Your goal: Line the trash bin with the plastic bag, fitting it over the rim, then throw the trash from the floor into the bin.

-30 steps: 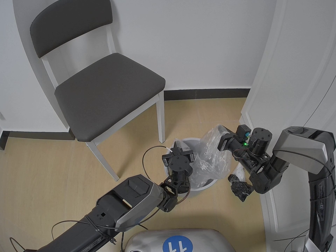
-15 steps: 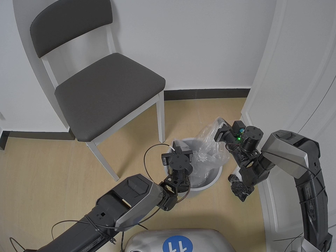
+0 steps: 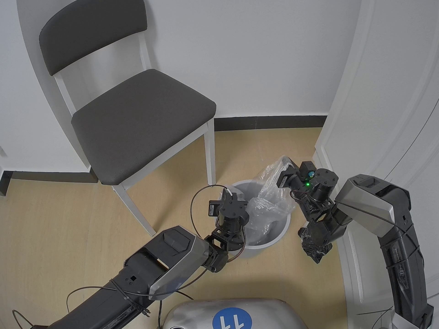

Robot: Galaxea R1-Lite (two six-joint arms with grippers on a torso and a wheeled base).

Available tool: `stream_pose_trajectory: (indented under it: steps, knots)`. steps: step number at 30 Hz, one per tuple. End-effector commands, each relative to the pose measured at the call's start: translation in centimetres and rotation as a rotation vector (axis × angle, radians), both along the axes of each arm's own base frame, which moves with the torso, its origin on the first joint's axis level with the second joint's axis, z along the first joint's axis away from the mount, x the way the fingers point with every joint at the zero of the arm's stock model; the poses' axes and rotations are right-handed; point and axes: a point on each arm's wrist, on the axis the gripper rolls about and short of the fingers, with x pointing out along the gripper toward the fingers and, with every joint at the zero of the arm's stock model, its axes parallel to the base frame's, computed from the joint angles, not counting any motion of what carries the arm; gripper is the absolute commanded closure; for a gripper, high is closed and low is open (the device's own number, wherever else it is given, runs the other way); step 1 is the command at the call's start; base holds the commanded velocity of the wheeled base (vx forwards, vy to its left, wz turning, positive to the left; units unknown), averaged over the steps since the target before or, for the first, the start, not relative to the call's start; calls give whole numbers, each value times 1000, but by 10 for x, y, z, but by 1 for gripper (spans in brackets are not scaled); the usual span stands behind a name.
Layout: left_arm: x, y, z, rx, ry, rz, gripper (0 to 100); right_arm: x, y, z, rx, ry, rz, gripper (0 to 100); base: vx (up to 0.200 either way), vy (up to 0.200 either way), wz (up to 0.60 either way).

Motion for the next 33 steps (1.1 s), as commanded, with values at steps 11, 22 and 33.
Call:
stream_pose_trajectory:
  steps: [11,22,33]
  knots:
    - [-2,-1,7,-106,-55,-1,100,-5,3,-50,-43,92,25,100,0,0,0]
    - [-2,0,36,-189,-205,-7,100,0,-8,-10,-43,8,1,100,0,0,0]
    - [-8,28,114,-299,-338,14,100,-17,-27,53,-17,-61,-29,100,0,0,0]
